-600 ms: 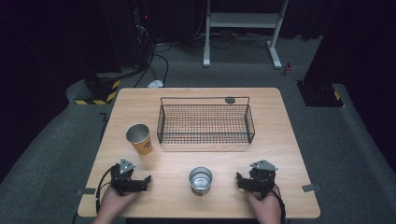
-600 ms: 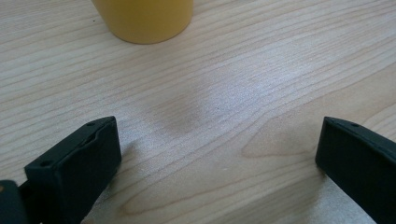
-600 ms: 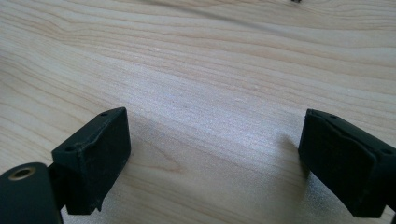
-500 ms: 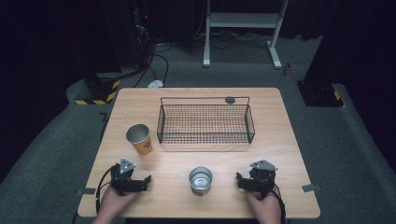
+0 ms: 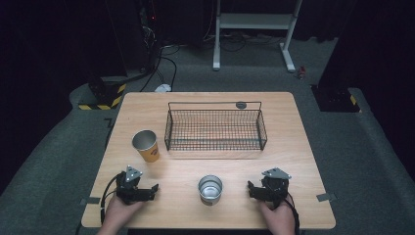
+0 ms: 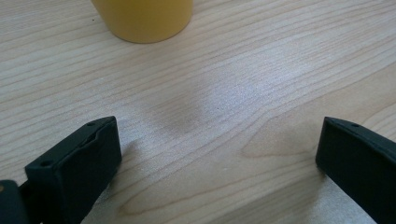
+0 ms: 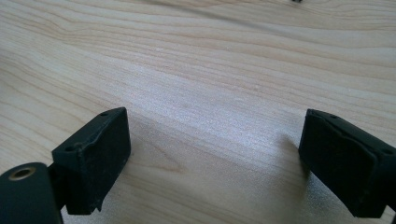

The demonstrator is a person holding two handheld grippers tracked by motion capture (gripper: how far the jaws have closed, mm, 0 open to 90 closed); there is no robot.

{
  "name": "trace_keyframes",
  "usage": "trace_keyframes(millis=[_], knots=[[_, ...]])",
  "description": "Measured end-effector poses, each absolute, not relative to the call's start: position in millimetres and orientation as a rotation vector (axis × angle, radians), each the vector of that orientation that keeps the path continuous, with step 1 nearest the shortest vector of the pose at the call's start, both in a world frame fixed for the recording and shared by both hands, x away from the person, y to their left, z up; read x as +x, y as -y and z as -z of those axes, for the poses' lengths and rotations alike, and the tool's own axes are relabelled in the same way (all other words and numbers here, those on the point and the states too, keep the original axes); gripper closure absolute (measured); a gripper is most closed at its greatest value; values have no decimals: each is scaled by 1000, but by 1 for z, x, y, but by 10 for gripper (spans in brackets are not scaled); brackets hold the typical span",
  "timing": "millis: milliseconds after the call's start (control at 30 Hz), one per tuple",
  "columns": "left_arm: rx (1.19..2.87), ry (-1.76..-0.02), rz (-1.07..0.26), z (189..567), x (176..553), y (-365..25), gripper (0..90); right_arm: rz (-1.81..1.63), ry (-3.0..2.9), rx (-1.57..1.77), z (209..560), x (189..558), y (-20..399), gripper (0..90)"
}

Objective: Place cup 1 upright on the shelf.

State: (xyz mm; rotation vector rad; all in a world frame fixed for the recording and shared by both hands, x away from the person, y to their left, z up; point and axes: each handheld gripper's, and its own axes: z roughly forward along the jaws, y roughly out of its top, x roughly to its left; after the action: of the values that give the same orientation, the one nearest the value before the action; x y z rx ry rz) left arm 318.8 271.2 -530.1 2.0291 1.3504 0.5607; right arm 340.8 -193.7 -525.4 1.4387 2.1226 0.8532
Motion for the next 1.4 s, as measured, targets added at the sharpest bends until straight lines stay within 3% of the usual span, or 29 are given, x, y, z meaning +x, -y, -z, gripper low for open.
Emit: trace_keyframes(millis=[300, 567, 1400], knots=[[2036, -1363, -558, 529, 320, -271, 3, -853, -2122, 1442, 525, 341, 194, 92], [2043, -1331, -556, 525, 319, -271, 58, -854, -2122, 1441, 525, 341, 194, 92], [1946, -1232, -502, 513, 316, -273, 32, -854, -2122, 1440, 525, 341, 194, 92]])
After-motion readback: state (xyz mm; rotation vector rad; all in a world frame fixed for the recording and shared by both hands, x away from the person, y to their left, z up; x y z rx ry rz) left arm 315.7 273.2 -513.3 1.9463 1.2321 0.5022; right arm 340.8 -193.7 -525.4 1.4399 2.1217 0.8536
